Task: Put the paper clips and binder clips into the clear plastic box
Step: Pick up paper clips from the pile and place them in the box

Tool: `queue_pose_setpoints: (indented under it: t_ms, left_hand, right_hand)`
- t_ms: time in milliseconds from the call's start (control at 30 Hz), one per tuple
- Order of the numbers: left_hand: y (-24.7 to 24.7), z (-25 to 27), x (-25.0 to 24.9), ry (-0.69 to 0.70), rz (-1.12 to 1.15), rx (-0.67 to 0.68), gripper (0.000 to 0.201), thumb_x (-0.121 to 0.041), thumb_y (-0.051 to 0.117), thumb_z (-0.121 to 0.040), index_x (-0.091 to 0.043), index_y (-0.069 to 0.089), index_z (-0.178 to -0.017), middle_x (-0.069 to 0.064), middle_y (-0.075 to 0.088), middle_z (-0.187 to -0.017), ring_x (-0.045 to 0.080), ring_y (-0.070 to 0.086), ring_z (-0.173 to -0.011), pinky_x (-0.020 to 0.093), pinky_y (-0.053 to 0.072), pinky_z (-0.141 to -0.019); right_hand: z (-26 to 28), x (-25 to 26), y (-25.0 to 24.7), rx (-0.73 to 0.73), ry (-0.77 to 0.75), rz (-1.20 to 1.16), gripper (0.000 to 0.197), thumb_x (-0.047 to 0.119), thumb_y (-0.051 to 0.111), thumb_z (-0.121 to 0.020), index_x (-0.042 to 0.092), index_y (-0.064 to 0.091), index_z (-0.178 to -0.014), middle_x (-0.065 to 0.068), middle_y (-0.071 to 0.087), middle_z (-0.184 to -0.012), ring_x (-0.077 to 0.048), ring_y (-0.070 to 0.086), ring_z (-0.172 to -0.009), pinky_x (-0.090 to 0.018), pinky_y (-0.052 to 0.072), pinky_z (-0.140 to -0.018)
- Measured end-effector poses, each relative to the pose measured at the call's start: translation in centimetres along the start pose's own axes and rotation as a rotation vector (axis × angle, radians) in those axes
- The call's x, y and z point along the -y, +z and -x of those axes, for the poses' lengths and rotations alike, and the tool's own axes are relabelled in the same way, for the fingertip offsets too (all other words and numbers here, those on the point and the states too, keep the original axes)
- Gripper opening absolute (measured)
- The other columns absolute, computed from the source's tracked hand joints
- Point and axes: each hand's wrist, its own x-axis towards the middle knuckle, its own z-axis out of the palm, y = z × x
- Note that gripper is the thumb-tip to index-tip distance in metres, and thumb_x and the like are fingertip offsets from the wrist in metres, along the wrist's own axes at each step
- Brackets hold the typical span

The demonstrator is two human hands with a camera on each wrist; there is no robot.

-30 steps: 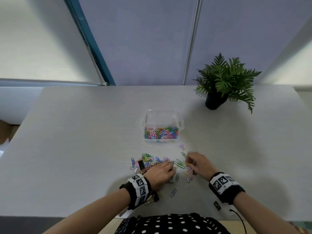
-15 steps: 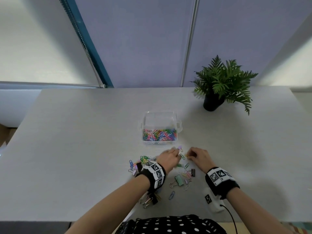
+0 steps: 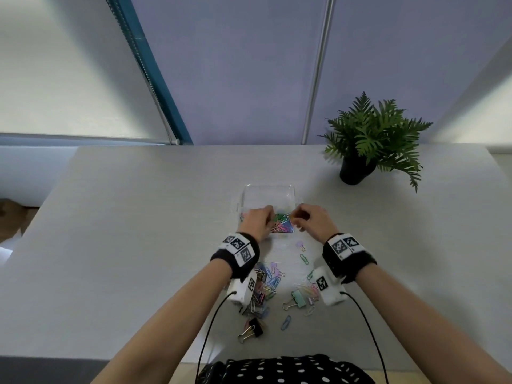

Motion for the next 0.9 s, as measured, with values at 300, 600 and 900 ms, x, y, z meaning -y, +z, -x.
queue_pose_setpoints:
  t_ms: [300, 600, 900]
  left_hand:
    - [-1.1, -0.1, 1.9, -0.16, -0.346, 0.05, 0.025, 0.0, 0.049, -0.089, -0.005, 0.056, -0.112, 0.013, 0.06, -0.114, 0.029, 0.054, -0.11, 0.04, 0.049, -0.093]
    - [5.3, 4.5, -1.6, 0.36, -0.274, 0.301, 0.021, -0.001, 0.052, -0.088, -0.009, 0.058, -0.107, 0.01, 0.059, -0.115, 0.024, 0.06, -0.1, 0.038, 0.051, -0.088]
    - [9.3, 6.1, -3.5, 0.365, -0.378, 0.346, 0.05, -0.007, 0.061, -0.081, 0.001, 0.043, -0.127, 0.021, 0.04, -0.133, 0.033, 0.038, -0.124, 0.045, 0.041, -0.095]
  right_hand:
    - [0.9, -1.8, 0.0, -0.017, -0.108, 0.166, 0.011, -0.005, 0.058, -0.081, -0.002, 0.068, -0.086, -0.017, 0.069, -0.09, -0.024, 0.06, -0.08, -0.029, 0.045, -0.08]
    - [5.9, -5.6, 0.3, 0.439, -0.059, 0.602, 0.048, 0.013, 0.071, -0.07, 0.016, 0.05, -0.113, -0.001, 0.044, -0.112, -0.016, 0.043, -0.102, -0.035, 0.045, -0.082]
    - [7.8, -6.3, 1.6, 0.388, -0.154, 0.785, 0.071, 0.022, 0.074, -0.065, 0.008, 0.039, -0.125, -0.007, 0.038, -0.127, -0.023, 0.038, -0.117, -0.034, 0.045, -0.091]
